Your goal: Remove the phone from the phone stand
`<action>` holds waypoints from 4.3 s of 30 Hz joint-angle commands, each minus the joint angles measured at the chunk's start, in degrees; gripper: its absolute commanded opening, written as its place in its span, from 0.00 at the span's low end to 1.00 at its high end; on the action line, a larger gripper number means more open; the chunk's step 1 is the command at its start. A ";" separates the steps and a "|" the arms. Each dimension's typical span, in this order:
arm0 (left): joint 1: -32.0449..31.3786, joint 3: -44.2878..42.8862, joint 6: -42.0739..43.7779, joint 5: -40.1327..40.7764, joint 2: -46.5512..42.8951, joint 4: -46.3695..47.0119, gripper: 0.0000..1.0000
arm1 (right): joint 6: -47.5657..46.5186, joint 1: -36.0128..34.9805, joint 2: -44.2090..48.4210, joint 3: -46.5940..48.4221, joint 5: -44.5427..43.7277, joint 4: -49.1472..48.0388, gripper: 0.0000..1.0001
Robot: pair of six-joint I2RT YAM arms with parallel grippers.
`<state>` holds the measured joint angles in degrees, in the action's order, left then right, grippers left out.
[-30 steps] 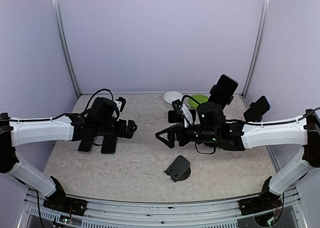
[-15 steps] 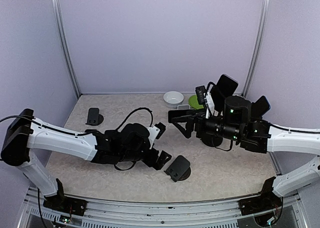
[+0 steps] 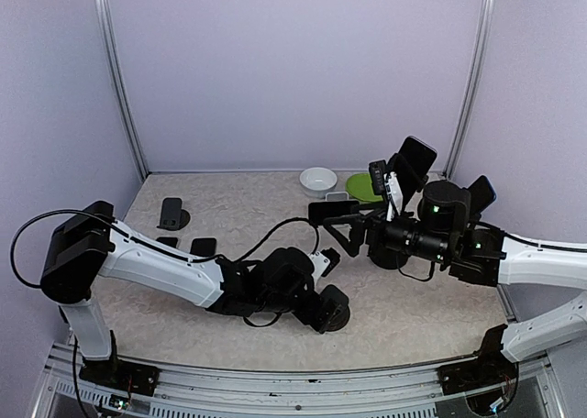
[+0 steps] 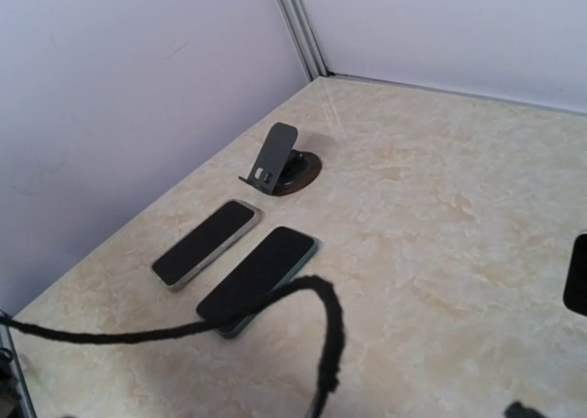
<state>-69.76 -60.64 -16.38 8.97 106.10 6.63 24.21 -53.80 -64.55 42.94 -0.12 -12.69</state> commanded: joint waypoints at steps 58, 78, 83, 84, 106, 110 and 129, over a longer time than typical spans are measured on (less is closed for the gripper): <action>37.63 -6.50 0.71 2.51 -5.16 -5.89 0.49 | -0.62 2.25 -3.77 -1.46 4.90 -2.08 1.00; 48.29 -15.29 3.20 2.58 8.85 -5.85 0.49 | -0.72 2.32 -6.76 -0.02 8.81 -1.69 1.00; 49.37 -17.07 3.51 2.08 11.55 -7.23 0.50 | -0.84 2.30 -7.54 0.63 8.66 -0.94 1.00; 49.53 -17.33 3.46 1.85 12.03 -7.59 0.51 | -0.91 2.30 -7.72 0.77 8.72 -0.87 1.00; 49.81 -18.41 2.67 -1.83 8.59 -12.96 0.99 | -7.33 2.34 -7.57 4.99 8.76 4.84 1.00; 49.44 -16.48 2.55 -3.95 4.63 -11.57 0.99 | -8.52 2.30 -5.54 5.47 9.83 5.88 1.00; 39.01 -13.24 5.82 -3.30 -4.12 -10.02 0.99 | -10.55 -0.93 17.62 8.73 -12.20 22.82 0.95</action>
<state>-29.76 -74.22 -11.51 6.50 104.71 -5.04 13.10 -54.06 -51.48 50.46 -0.95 3.75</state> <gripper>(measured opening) 0.988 0.947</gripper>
